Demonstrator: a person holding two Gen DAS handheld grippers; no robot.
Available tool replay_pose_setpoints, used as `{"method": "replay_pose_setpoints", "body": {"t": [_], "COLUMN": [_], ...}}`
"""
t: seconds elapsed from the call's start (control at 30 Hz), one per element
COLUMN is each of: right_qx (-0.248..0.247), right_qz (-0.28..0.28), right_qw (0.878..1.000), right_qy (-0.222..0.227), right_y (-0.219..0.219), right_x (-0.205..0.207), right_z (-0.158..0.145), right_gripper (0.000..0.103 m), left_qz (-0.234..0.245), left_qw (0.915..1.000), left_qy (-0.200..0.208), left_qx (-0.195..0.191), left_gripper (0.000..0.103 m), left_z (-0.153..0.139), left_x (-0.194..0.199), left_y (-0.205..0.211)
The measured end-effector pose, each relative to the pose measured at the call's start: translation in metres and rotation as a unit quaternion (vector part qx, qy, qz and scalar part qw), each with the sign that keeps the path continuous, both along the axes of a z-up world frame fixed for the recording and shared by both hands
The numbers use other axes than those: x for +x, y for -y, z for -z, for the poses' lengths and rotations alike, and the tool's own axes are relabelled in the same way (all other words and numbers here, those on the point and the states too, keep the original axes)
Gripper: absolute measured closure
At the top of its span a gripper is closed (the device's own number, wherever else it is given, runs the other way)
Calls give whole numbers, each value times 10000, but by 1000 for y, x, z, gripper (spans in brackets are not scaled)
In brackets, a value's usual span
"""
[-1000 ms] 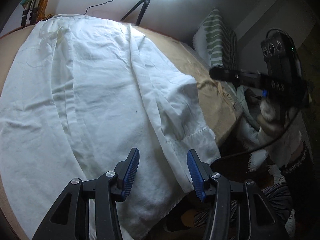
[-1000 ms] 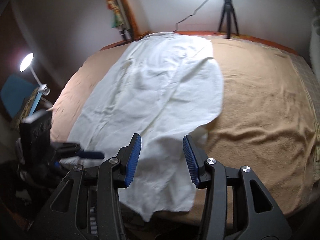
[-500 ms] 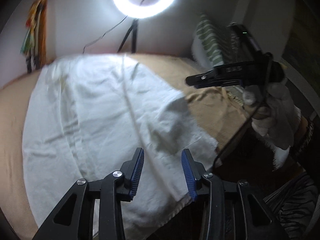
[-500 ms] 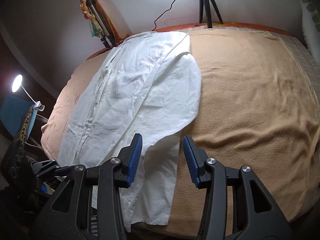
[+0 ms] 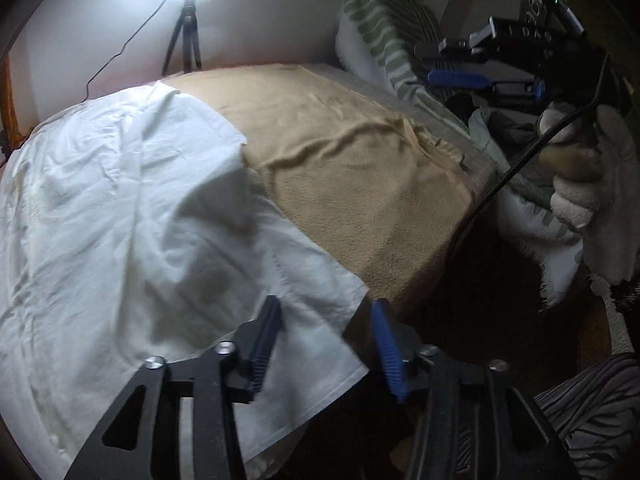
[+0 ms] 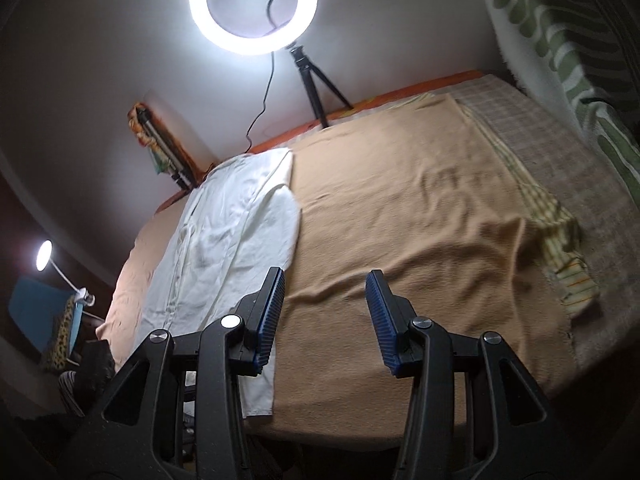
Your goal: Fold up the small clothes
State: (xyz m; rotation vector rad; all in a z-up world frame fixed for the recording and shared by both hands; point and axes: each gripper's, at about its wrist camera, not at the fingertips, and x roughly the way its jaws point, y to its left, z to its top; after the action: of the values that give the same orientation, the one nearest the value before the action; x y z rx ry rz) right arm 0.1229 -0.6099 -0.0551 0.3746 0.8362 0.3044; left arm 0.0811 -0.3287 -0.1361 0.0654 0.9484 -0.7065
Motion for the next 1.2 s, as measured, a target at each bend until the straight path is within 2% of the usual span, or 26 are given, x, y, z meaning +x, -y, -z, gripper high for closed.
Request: {"method": "replay_pose_setpoints", "body": {"t": [0.03,0.1,0.2,0.3,0.37,0.4,0.43,0.47,0.5,0.57,0.73,0.83,0.97,1.13,1.17,1.2], "right_qx": [-3,15,13,78,118,113,103,95,86,94,357,558,590,618,568,449], "right_qz": [6,14,-30,-80,-157,-225,-321,-411,-496,-617,-756,-828,-899,-1018,-1049,-1070], "right_qw": [10000,10000,10000,9999,9998,9997,9994,9991,9986,9978,9949,9919,9882,9854,9856,9857], "right_qy": [13,29,64,47,1,-32,-70,-101,-131,-216,-558,-789,-1091,-1215,-1201,-1219], "right_y": [2,5,4,0,-6,-11,-17,-23,-30,-44,-72,-90,-115,-143,-149,-156], "right_x": [0,1,5,13,21,27,32,37,43,56,98,124,153,172,174,176], "right_z": [0,0,0,4,8,10,13,15,18,25,49,68,91,102,101,99], "right_gripper": [57,57,57,57,57,57,57,57,57,57,57,57,57,57,69,92], "left_qz": [29,17,-15,-76,-52,-45,-99,-190,-285,-525,-778,-828,-850,-923,-947,-965], "left_qw": [9999,9991,9971,9937,9927,9933,9950,9982,9994,9978,9911,9882,9853,9838,9833,9825], "left_qy": [70,209,336,724,875,872,771,464,176,-93,-193,-164,-181,-225,-244,-274], "left_qx": [98,356,688,853,828,762,628,313,32,-405,-1061,-1275,-1469,-1520,-1538,-1572], "left_gripper": [40,37,39,50,58,71,94,101,101,101,101,101,101,101,101,101], "left_z": [1,5,15,19,21,20,18,16,15,10,-11,-21,-26,-20,-20,-20], "left_x": [-1,0,4,1,0,1,6,13,21,27,20,14,7,1,1,1], "left_y": [7,20,31,33,30,28,24,14,6,-12,-44,-56,-66,-74,-76,-78]}}
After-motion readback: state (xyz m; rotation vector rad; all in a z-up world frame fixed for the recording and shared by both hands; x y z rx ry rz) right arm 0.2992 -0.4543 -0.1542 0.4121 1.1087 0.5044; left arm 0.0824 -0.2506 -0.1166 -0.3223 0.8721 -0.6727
